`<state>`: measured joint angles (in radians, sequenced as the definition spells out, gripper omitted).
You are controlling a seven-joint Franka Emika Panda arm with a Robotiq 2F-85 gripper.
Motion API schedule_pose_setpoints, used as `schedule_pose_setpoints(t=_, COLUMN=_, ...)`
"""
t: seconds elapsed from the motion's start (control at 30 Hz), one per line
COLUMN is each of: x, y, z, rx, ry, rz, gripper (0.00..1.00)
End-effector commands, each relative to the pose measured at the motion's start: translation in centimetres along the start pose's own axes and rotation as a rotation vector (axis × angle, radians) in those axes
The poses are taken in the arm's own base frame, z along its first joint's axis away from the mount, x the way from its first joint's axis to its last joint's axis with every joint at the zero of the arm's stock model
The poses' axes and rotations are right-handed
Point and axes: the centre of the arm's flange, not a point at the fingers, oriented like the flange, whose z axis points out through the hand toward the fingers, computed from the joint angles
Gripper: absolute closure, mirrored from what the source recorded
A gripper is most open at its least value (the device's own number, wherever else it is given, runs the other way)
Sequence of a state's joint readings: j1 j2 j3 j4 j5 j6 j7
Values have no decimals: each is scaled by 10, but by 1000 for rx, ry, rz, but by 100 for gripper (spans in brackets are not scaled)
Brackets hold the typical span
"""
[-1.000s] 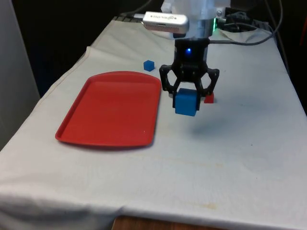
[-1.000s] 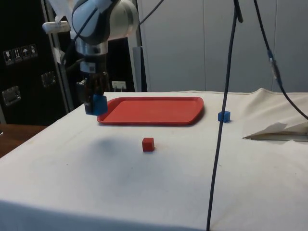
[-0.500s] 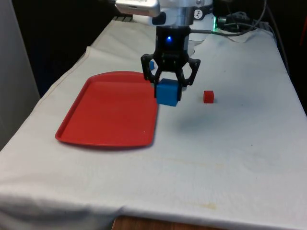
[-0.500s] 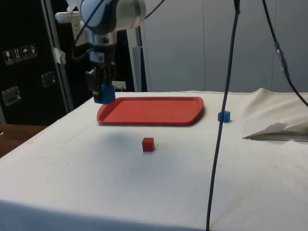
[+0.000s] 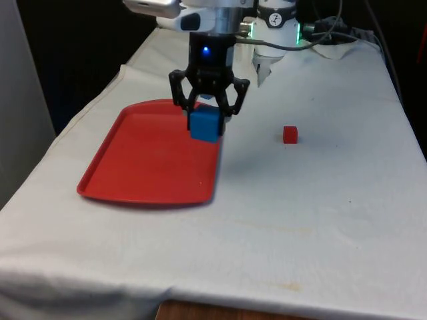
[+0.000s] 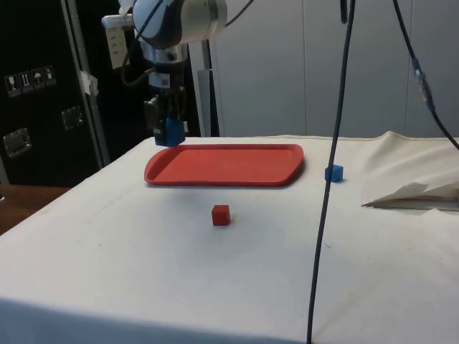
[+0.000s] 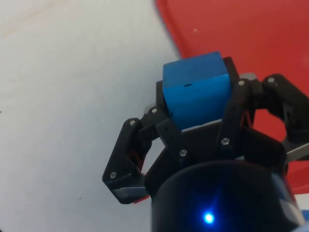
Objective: Pick up the largest block and place it onto the tray.
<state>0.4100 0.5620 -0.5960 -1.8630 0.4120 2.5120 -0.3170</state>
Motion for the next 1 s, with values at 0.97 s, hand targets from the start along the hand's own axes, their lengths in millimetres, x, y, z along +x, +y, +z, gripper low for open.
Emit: schedule_pose_setpoints(t=0.97, x=-53, y=82, z=23, rx=-37, ry=-35, rz=11, gripper=95)
